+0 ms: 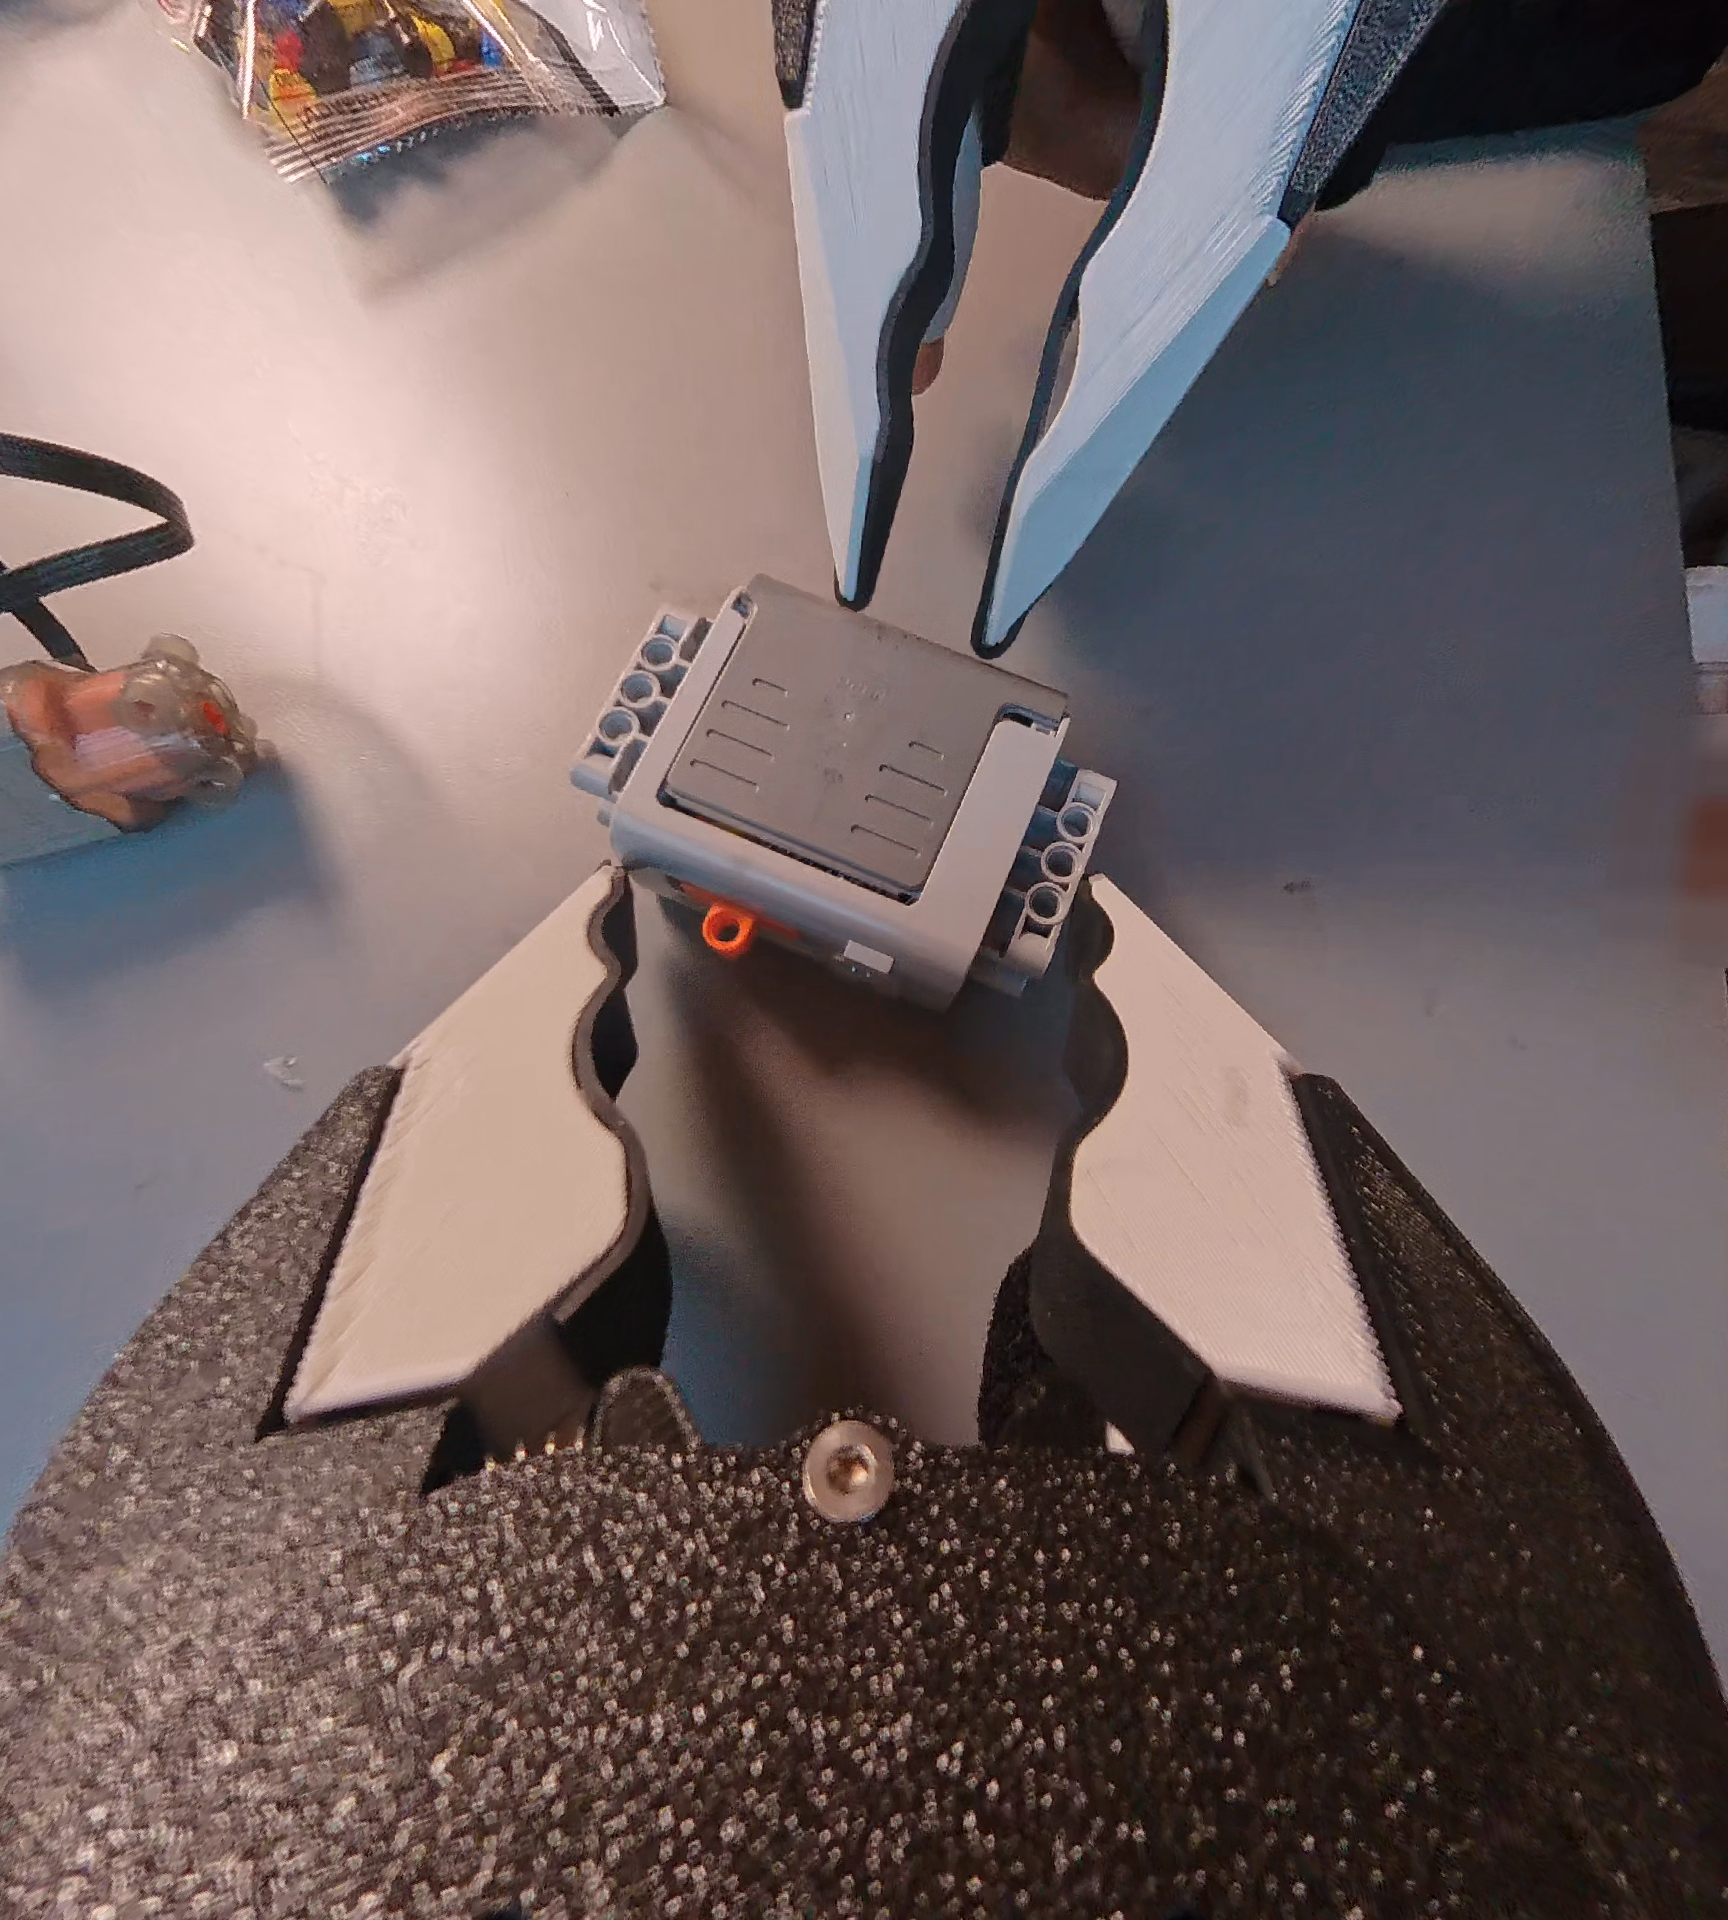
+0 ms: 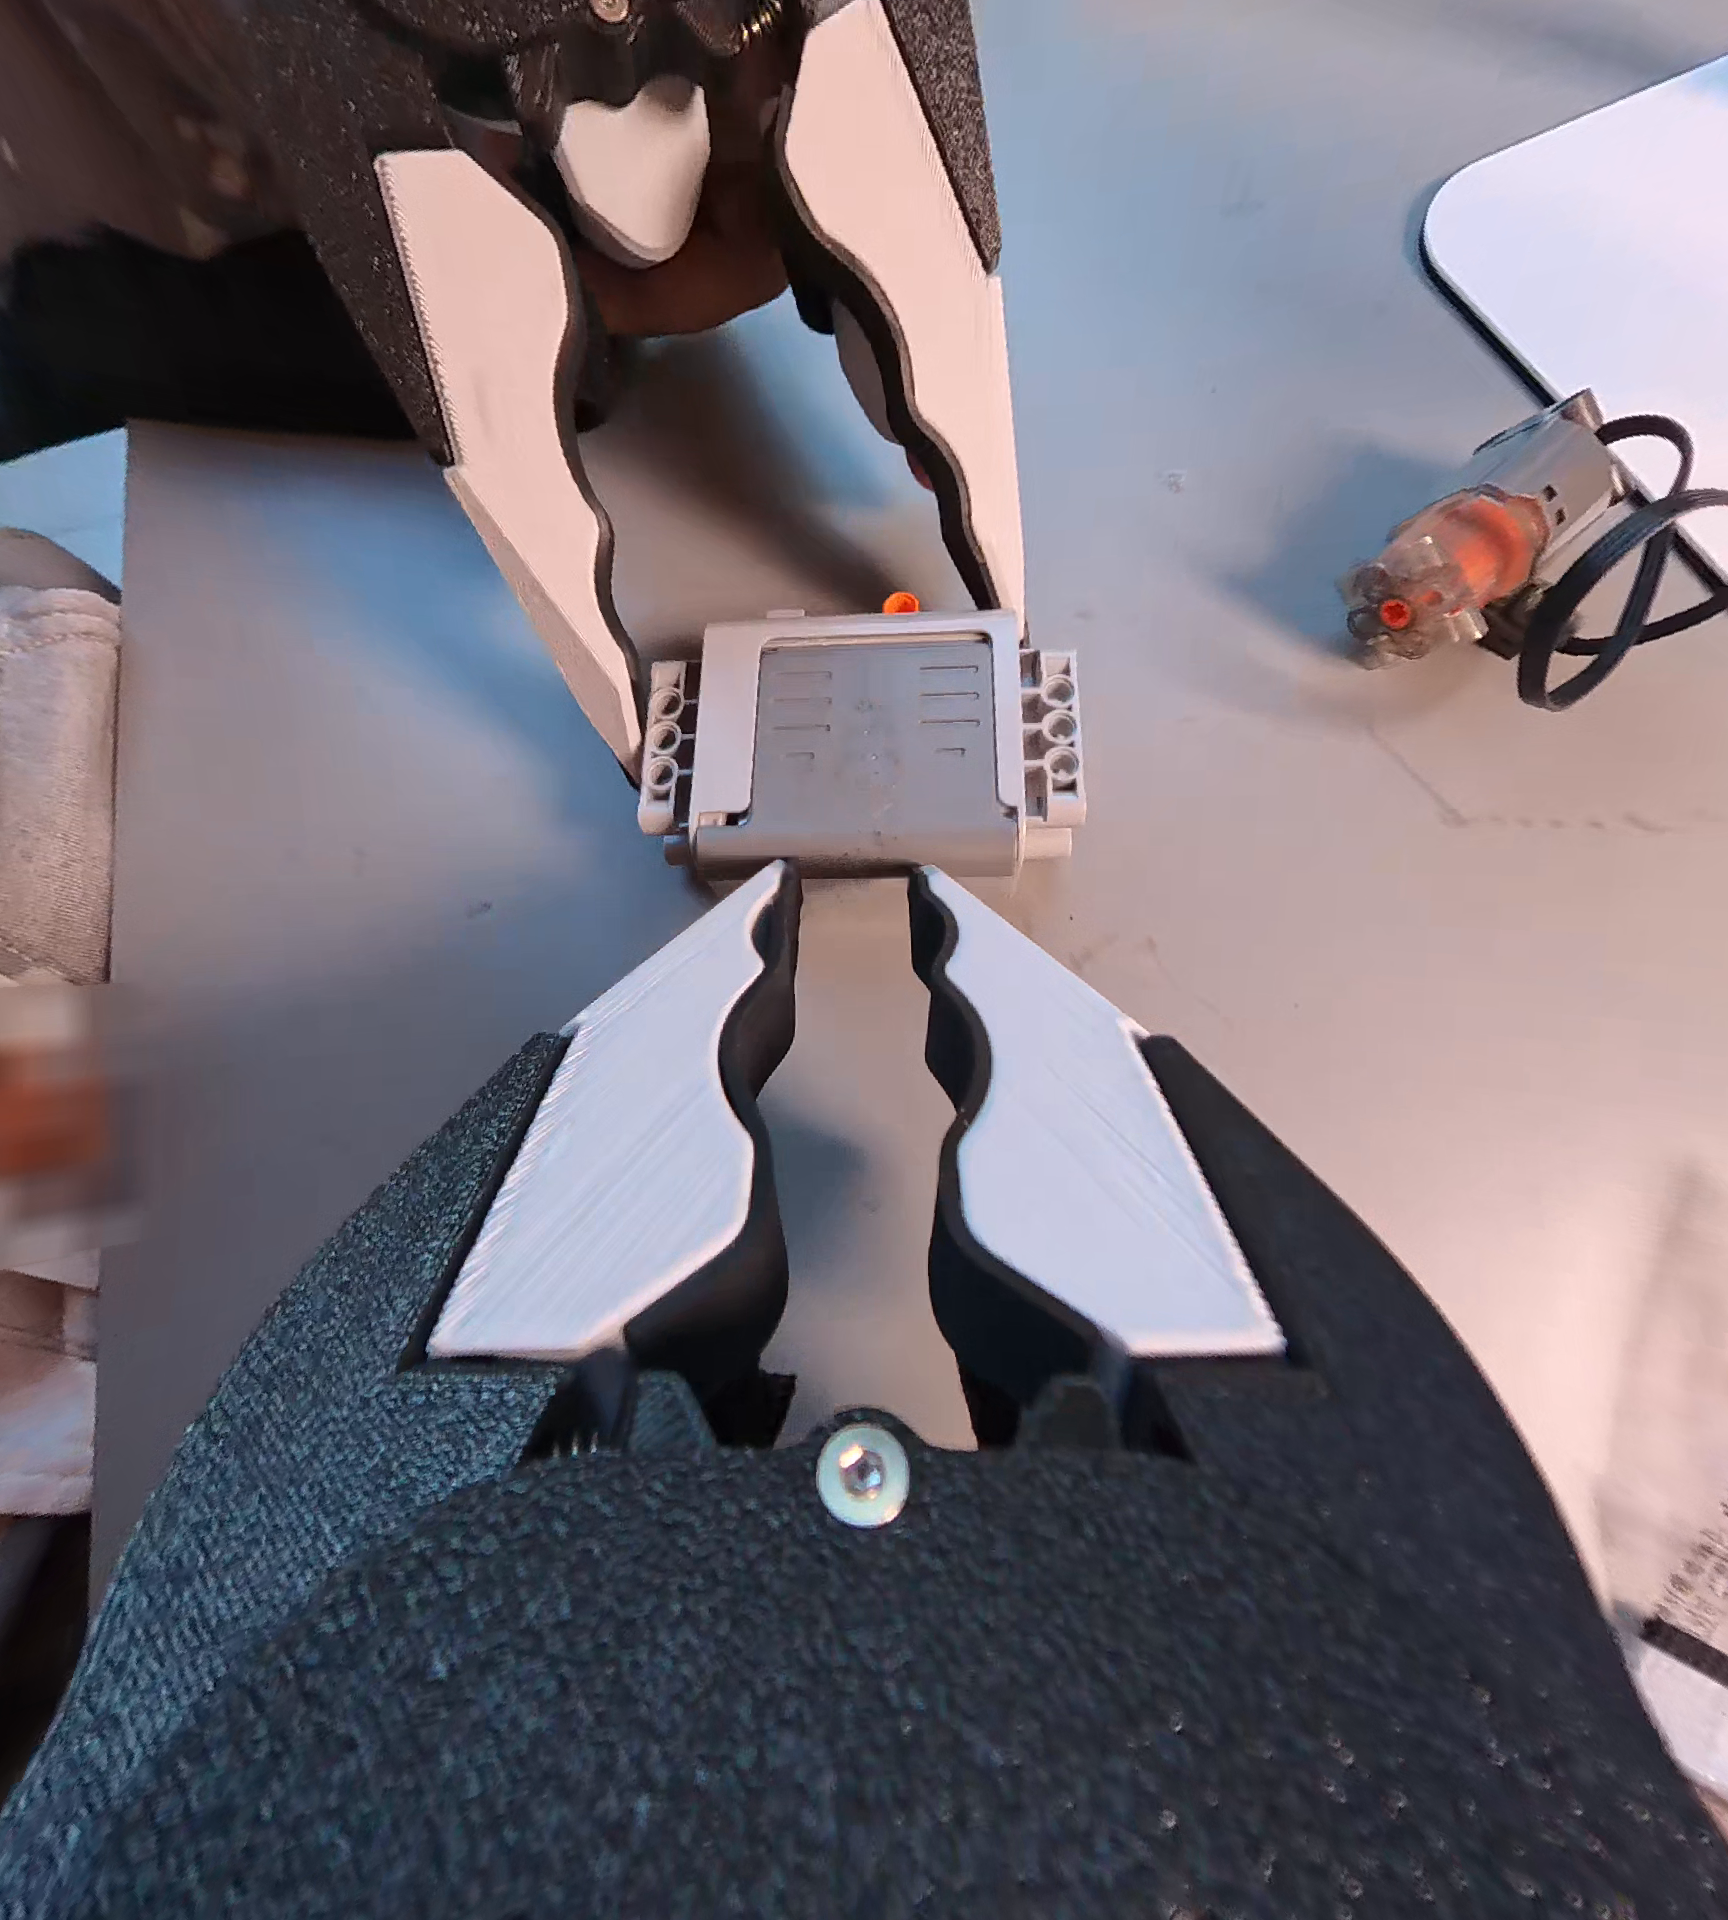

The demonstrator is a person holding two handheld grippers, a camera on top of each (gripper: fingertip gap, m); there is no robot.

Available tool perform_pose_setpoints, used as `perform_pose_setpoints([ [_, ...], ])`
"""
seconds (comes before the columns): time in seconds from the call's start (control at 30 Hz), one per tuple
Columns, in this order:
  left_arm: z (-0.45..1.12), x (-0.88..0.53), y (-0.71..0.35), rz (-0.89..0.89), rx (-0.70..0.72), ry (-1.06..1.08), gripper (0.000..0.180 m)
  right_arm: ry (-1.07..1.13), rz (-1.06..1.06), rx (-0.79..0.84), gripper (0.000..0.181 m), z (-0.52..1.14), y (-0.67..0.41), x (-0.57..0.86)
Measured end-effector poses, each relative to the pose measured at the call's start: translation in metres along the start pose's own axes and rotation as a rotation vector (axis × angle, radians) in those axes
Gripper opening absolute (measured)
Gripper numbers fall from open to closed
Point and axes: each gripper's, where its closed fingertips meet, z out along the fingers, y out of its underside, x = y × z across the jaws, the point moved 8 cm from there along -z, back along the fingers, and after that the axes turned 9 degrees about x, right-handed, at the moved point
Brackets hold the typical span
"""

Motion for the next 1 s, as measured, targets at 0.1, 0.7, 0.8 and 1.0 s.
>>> perform_pose_setpoints([
  [0.1, 0.0003, 0.0002, 0.0, -0.003, -0.001, -0.001, 0.081, 0.01, -0.011, 0.002, 0.014, 0.0005, -0.0005, 0.0024],
  [0.7, 0.0025, 0.0015, -0.0009, -0.018, -0.009, -0.007, 0.082, 0.031, -0.032, -0.029, 0.01, 0.0053, -0.005, -0.0013],
  [0.8, 0.0018, 0.0002, 0.0002, -0.006, -0.002, -0.003, 0.082, 0.047, -0.039, -0.021, 0.011, 0.0052, -0.0041, -0.0027],
  [1.0, -0.0011, -0.0043, 0.0027, 0.0, 0.018, -0.005, 0.083, 0.065, -0.019, 0.03, 0.032, 0.0006, 0.0006, -0.0053],
])
